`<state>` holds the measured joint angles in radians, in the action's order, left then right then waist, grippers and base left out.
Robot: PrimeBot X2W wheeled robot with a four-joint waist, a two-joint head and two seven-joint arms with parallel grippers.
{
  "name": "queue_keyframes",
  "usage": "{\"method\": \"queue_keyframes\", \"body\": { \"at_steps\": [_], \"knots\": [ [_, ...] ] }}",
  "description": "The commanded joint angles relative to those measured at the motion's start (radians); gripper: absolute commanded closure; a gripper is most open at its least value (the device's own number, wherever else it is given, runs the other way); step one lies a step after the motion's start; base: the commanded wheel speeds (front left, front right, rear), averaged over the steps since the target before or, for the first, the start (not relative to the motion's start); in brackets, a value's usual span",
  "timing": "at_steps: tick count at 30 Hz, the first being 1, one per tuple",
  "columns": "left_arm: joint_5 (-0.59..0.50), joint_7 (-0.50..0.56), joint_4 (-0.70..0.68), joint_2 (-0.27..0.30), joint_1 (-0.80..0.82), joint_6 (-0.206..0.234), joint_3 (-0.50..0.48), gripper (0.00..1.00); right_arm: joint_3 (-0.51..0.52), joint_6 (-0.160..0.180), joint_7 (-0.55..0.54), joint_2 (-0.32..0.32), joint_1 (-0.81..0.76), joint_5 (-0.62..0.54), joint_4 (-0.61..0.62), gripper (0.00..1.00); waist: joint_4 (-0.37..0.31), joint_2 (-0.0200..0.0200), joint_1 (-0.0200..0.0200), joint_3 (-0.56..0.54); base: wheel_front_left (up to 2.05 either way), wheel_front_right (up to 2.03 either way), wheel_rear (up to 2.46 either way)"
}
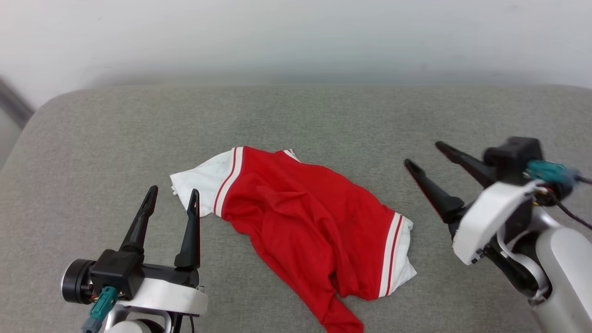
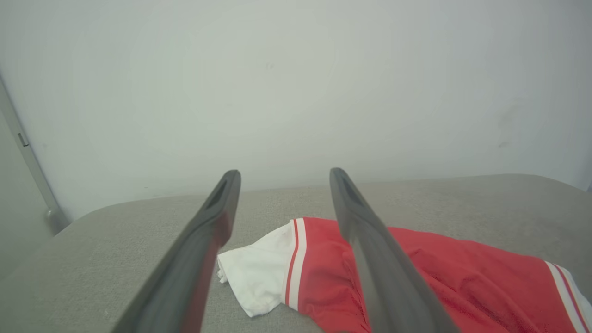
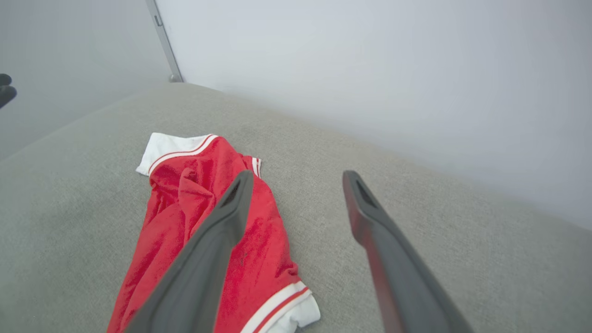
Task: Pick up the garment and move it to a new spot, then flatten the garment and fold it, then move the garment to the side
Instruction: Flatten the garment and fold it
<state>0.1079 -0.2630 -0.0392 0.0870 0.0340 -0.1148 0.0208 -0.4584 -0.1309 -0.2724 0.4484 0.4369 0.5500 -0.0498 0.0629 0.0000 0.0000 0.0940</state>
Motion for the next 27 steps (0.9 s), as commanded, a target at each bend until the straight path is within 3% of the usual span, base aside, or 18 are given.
{"method": "queue_keyframes", "body": {
  "at_steps": [1, 8, 12, 15, 21, 24, 27],
  "knots": [
    [0.006, -0.003, -0.013, -0.003, -0.002, -0.003, -0.005, 0.0, 0.064, 0.0, 0.048, -0.036, -0.053, -0.032, 0.009, 0.0, -0.017, 0.0, 0.0, -0.003, 0.0, 0.0, 0.0],
    [0.019, -0.003, -0.039, -0.013, -0.011, -0.007, -0.01, 0.0, 0.306, 0.0, 0.28, -0.211, -0.239, -0.202, 0.055, 0.0, -0.044, 0.0, 0.0, 0.001, 0.0, 0.0, 0.0],
    [0.019, -0.003, -0.043, -0.015, -0.021, -0.009, -0.015, 0.0, 0.368, 0.0, 0.361, -0.307, -0.327, -0.272, 0.061, 0.0, -0.058, 0.0, 0.0, 0.003, 0.0, 0.0, 0.0],
    [0.018, -0.003, -0.04, -0.016, -0.026, -0.011, -0.013, 0.0, 0.388, 0.0, 0.37, -0.339, -0.366, -0.298, 0.061, 0.0, -0.065, 0.0, 0.0, 0.004, 0.0, 0.0, 0.0],
    [0.01, -0.003, -0.032, -0.016, -0.014, -0.013, -0.004, 0.0, 0.389, 0.0, 0.293, -0.324, -0.373, -0.332, 0.107, 0.0, -0.061, 0.0, 0.0, 0.022, 0.0, 0.0, 0.0],
    [0.01, -0.003, -0.029, -0.018, -0.004, -0.013, 0.001, 0.0, 0.361, 0.0, 0.168, -0.297, -0.353, -0.323, 0.136, 0.0, -0.05, 0.0, 0.0, 0.039, 0.0, 0.0, 0.0],
    [0.014, -0.003, -0.028, -0.019, 0.009, -0.013, 0.006, 0.0, 0.325, 0.0, -0.027, -0.253, -0.326, -0.306, 0.154, 0.0, -0.036, 0.0, 0.0, 0.063, 0.0, 0.0, 0.0]
  ]
}}
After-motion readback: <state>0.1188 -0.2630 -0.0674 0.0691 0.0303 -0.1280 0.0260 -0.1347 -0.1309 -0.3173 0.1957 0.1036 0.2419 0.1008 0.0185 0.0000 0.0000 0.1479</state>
